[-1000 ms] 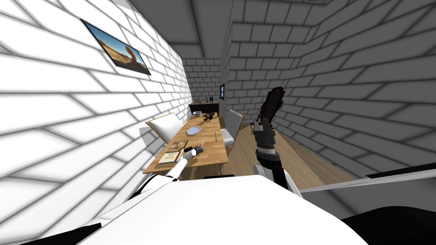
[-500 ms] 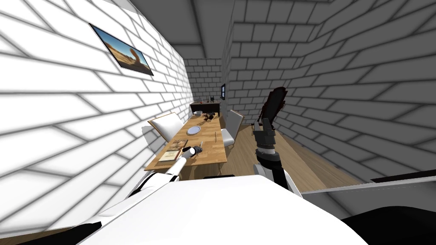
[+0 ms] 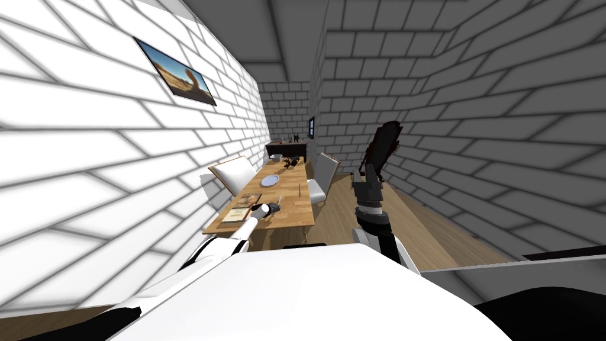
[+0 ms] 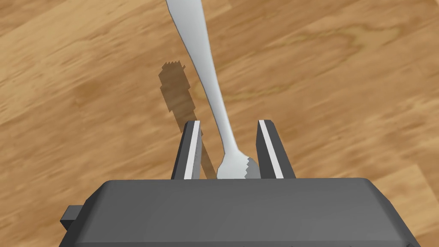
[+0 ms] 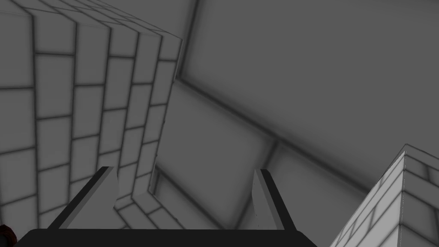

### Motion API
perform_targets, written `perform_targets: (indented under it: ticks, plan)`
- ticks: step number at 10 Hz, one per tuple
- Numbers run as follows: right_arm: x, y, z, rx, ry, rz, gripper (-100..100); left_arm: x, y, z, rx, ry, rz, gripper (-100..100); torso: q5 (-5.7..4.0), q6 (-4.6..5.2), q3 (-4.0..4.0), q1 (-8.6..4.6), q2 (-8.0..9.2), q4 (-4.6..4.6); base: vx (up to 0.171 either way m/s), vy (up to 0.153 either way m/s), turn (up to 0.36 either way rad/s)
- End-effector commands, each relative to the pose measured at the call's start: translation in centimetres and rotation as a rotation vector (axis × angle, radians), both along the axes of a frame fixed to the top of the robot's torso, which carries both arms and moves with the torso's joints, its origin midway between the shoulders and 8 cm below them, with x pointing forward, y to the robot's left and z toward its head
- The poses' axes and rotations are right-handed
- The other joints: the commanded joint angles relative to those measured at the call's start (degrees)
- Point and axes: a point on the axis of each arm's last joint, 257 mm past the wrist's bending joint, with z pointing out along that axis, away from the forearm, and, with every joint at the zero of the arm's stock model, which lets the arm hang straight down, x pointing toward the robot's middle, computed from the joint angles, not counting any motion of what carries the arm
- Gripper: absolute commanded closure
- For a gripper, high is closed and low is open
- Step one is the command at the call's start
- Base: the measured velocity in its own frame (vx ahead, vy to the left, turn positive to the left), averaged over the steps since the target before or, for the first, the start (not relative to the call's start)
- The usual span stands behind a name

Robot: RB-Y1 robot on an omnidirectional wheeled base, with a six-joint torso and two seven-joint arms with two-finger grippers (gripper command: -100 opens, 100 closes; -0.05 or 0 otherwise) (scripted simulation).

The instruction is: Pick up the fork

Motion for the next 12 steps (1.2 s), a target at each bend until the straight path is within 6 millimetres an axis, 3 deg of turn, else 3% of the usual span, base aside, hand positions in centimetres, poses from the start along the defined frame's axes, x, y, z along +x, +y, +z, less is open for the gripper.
perform_targets:
  ticks: [1,11,12]
  plan:
    - [0.0,0.0,0.0,0.0,0.0,0.0,0,0.1,0.2,0.0,0.011,-0.003,-0.017,100,0.0,0.0,0.0,0.0,0.0,0.0,-0.008,-0.028,0.03]
    - [0.0,0.0,0.0,0.0,0.0,0.0,0,0.9,1.1,1.0,0.001,-0.015,-0.046,100,-0.01,0.02,0.05,-0.01,0.05,0.04,-0.01,-0.028,0.031]
    - [0.0,0.0,0.0,0.0,0.0,0.0,0,0.9,1.1,1.0,0.003,-0.016,-0.049,0,0.0,0.02,0.04,0.05,0.03,0.04,0.0,0.0,0.0]
